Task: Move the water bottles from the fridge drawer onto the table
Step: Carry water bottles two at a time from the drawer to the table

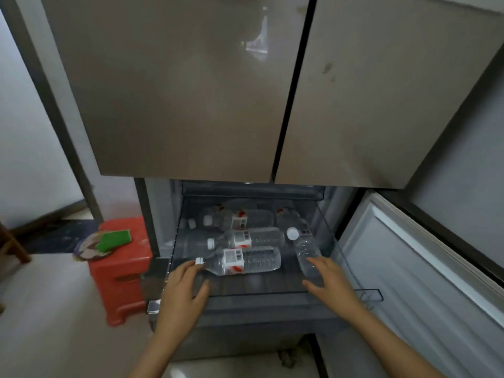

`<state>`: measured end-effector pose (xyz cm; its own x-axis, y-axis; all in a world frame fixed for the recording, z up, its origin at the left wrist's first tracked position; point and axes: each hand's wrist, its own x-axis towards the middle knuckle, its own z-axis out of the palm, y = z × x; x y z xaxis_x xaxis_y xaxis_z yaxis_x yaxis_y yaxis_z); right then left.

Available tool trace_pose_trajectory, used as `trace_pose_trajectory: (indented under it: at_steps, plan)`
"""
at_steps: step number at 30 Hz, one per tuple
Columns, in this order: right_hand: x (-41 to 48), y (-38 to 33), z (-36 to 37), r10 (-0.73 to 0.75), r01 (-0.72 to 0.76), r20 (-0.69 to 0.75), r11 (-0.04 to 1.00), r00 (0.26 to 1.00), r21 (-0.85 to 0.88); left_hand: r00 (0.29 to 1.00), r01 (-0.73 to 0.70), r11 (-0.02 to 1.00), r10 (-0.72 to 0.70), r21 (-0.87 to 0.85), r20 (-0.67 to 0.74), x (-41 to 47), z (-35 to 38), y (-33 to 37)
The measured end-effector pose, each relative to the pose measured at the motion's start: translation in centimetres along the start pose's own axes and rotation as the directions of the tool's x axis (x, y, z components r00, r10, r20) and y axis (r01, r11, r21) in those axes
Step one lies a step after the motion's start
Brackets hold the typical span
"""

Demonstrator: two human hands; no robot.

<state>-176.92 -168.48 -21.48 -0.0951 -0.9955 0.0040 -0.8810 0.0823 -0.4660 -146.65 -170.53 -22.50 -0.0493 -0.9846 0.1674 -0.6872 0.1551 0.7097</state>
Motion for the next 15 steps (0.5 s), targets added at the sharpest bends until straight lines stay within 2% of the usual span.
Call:
trace_pose_trajectory:
  at_steps: [5,8,10,12,15]
  plan:
    - [4.1,0.5,-0.1,0.008,-0.007,0.023,1.0,1.0,-0.018,0.998,0.059,0.998,-0.059,0.008,0.001,0.2,-0.1,0.3]
    - [7.7,1.0,-0.2,-0.013,0.013,0.078,1.0,0.997,0.002,0.996,0.084,0.996,-0.083,0.016,-0.028,1.4,0.0,0.7]
    - [9.5,1.6,0.1,-0.028,0.03,0.113,0.999,0.993,-0.014,0.997,0.082,0.995,-0.082,0.065,0.001,3.0,0.4,0.8]
    - [10.9,1.9,0.4,-0.024,0.037,0.144,0.995,0.989,-0.088,0.983,0.096,0.978,-0.123,0.188,0.136,4.9,1.1,0.5]
    - [12.9,2.3,1.0,-0.041,0.083,0.207,0.976,0.977,-0.202,0.888,0.097,0.875,-0.291,0.474,0.356,8.4,3.0,0.0]
